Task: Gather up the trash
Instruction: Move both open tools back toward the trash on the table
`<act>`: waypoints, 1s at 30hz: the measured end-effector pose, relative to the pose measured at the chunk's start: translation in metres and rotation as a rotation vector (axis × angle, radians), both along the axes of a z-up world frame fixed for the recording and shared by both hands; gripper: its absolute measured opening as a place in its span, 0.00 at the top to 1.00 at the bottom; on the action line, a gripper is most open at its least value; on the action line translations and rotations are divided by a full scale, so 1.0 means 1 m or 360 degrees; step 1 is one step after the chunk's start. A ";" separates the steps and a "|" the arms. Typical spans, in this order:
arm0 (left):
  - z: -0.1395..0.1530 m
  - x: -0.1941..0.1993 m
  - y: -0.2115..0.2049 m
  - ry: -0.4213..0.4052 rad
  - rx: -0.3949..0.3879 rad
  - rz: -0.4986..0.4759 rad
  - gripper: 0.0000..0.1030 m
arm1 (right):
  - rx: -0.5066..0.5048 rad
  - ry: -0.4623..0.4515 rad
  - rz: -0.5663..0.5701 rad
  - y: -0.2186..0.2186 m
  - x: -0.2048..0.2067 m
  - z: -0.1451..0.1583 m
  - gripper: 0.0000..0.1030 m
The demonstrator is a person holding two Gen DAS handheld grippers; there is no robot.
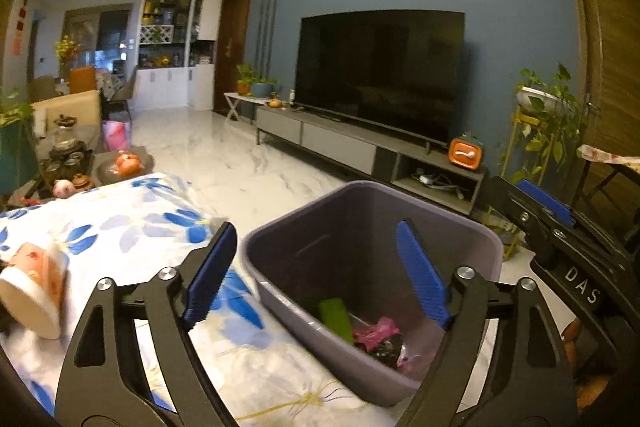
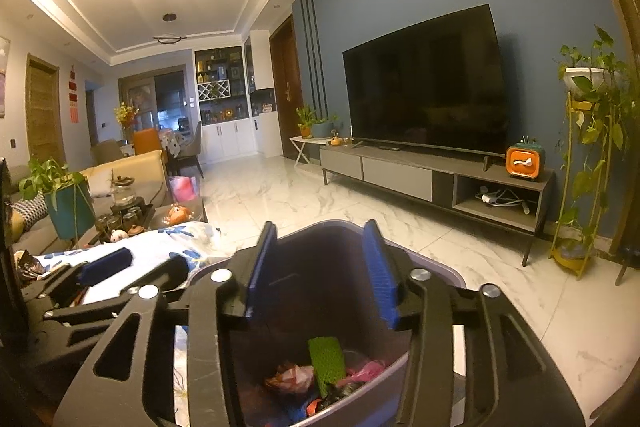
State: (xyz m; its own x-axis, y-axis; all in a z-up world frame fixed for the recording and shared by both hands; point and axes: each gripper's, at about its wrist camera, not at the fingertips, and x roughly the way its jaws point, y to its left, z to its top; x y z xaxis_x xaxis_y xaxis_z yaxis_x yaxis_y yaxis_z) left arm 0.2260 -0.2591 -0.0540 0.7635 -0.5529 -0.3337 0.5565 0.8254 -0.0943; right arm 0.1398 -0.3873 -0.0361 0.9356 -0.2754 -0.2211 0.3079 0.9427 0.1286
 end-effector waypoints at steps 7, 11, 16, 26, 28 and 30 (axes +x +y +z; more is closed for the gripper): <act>0.004 -0.029 0.041 -0.0048 0.0019 0.0216 0.10 | -0.0015 -0.0023 -0.0008 0.011 -0.018 -0.003 0.27; 0.001 -0.045 0.071 -0.0029 0.0020 0.0352 0.09 | -0.0014 -0.0020 0.0015 0.022 -0.028 -0.004 0.23; 0.000 -0.061 0.110 -0.0027 0.0049 0.0533 0.09 | -0.0093 -0.0020 0.0040 0.048 -0.038 -0.004 0.23; -0.007 -0.097 0.206 -0.0008 0.0046 0.0907 0.09 | -0.0105 -0.0016 0.0257 0.112 -0.039 -0.005 0.23; -0.006 -0.103 0.226 -0.0014 0.0062 0.0989 0.09 | -0.0101 -0.0013 0.0314 0.127 -0.037 -0.006 0.23; -0.008 -0.110 0.248 -0.0020 0.0068 0.1073 0.09 | -0.0102 -0.0010 0.0376 0.144 -0.034 -0.005 0.23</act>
